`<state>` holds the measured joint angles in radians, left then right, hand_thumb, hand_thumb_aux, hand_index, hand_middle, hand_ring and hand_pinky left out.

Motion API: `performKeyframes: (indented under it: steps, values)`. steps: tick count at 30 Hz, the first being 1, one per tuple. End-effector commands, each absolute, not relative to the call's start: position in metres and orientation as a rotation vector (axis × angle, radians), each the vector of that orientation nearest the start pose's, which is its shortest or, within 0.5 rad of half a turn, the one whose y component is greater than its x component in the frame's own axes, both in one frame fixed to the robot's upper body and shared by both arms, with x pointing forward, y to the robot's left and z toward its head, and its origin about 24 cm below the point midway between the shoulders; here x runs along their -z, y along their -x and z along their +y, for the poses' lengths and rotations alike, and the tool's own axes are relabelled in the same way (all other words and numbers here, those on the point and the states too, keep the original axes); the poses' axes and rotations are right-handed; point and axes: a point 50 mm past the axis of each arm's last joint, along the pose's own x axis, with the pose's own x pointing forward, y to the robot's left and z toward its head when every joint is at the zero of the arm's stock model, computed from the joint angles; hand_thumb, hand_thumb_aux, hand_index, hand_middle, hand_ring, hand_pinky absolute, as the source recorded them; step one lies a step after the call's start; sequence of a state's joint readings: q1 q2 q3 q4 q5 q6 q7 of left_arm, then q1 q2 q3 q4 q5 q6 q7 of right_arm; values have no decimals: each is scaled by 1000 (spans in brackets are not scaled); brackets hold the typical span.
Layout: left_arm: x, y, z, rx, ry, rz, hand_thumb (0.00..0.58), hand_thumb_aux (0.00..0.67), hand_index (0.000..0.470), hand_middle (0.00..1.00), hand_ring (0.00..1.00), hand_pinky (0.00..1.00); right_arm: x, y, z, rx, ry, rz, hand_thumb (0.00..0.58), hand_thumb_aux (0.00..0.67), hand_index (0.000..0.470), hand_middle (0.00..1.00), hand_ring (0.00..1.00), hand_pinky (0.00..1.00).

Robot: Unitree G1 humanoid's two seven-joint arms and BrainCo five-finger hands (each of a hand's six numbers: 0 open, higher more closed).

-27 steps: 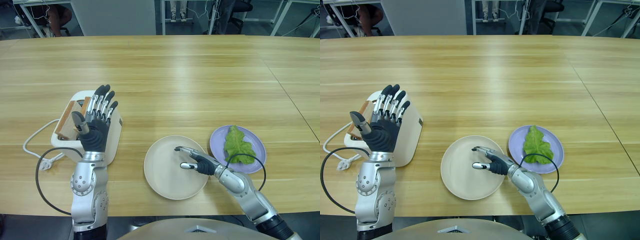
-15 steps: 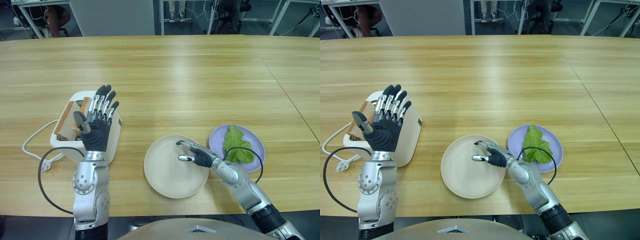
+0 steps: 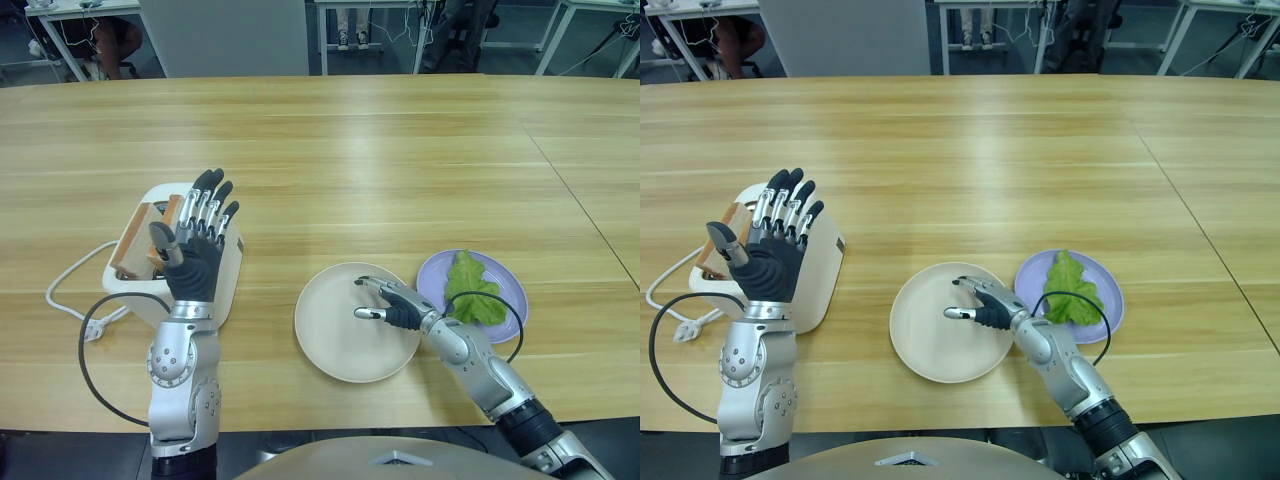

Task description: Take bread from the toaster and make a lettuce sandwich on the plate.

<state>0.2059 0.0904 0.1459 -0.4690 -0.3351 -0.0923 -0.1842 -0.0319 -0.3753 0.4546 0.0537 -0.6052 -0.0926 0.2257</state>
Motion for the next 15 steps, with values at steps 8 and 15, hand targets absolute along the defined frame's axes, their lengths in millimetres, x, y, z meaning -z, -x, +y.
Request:
performKeyframes:
  steps: [8, 15]
  values:
    - [-167, -185, 215, -43, -196, -514, 0, 0, 0, 0, 0, 0, -116, -213, -141, -522, 201, -363, 0, 0, 0, 0, 0, 0]
    - [-211, -170, 242, -271, -1222, -366, 0, 0, 0, 0, 0, 0, -140, -206, -184, -344, 17, -442, 0, 0, 0, 0, 0, 0]
